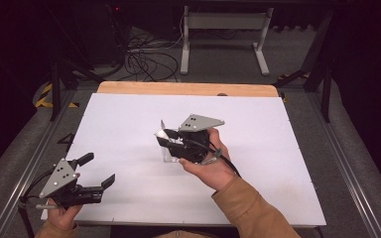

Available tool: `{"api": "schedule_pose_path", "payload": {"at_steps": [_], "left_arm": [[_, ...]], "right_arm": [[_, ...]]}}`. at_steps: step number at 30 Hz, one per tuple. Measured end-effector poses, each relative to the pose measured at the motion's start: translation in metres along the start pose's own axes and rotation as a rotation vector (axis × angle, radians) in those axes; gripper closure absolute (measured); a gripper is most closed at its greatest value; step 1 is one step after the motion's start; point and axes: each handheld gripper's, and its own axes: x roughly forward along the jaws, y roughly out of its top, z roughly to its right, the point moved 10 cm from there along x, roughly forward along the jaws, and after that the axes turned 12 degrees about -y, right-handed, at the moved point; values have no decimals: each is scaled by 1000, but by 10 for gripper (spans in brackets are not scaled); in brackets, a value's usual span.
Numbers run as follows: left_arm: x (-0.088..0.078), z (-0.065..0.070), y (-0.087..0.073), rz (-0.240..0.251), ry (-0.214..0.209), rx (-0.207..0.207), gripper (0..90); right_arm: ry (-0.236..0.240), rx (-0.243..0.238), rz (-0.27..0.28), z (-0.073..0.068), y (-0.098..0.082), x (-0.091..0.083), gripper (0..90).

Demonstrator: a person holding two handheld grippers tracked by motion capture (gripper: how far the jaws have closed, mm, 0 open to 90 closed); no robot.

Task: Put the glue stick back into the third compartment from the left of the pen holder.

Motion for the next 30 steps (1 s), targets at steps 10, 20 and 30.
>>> {"api": "schedule_pose_path", "payload": {"at_steps": [10,20,30], "left_arm": [[0,0,0,-1,2,3,66],[0,0,0,-1,2,2,66],[0,0,-1,-5,2,7,66]], "right_arm": [[-74,16,48,31,0,-7,675],[-133,28,73,61,-10,-5,674],[-183,57,74,85,-25,7,674]]}}
